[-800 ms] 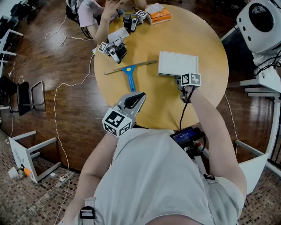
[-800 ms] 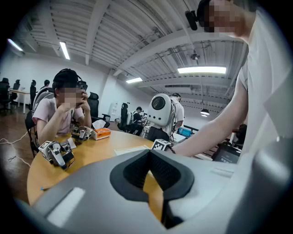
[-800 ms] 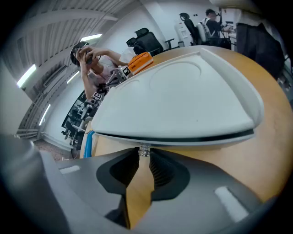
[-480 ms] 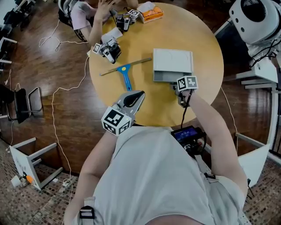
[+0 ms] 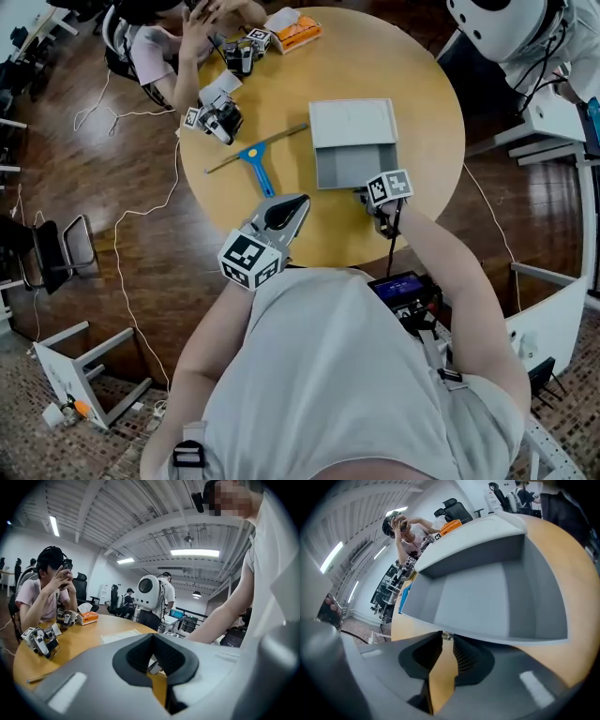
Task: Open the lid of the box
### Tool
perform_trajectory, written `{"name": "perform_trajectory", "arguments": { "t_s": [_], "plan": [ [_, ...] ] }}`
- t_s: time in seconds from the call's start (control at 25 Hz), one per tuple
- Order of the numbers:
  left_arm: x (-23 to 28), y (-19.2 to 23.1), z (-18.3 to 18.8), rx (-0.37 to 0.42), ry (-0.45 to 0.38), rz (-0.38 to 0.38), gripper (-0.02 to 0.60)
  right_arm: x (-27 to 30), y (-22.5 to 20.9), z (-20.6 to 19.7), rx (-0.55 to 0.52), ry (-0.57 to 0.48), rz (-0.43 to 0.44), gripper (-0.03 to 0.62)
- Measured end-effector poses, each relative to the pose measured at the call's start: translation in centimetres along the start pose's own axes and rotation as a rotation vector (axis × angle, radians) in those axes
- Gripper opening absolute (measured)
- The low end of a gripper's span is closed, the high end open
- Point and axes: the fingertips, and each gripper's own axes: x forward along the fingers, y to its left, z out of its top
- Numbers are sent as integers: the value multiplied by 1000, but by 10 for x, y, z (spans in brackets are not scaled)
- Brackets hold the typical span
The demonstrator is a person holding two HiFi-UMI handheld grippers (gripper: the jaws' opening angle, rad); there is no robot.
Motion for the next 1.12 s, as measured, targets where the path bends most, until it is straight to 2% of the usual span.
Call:
{"name": "perform_trajectory", "arguments": {
  "t_s": [0.16, 0.2, 0.24, 0.32, 0.48, 0.6, 0.72, 0.84, 1.0, 1.12],
  "plan": [
    [-4, -2, -4, 2, 2, 1, 0, -2, -10, 1, -46, -3, -61, 82],
    [-5, -3, -5, 1, 3, 1, 0, -2, -9, -1, -67, 4, -60, 106],
    [-6, -3, -7, 0, 4, 2, 0, -4, -6, -4, -88, 14, -51, 157],
    [-7, -4, -7, 0, 4, 3, 0, -13, 1, -9, -130, 31, -31, 173],
    [-4, -6, -4, 7, -13, -5, 0, -54, 22, -3, -229, -20, 24, 147],
    [-1, -4, 3, 15, -33, -2, 0, -97, 44, 20, -292, -179, 33, 35],
    [3, -2, 20, 29, -67, -2, 0, -147, 78, 46, -331, -403, 100, 25],
    [3, -6, 35, 47, -87, -4, 0, -197, 112, 57, -399, -588, 127, 2],
    [1, -3, 48, 48, -101, 13, 0, -247, 153, 62, -537, -755, 160, 2],
    [2, -4, 48, 49, -97, 10, 0, -264, 172, 57, -639, -813, 146, 0]
  ]
}}
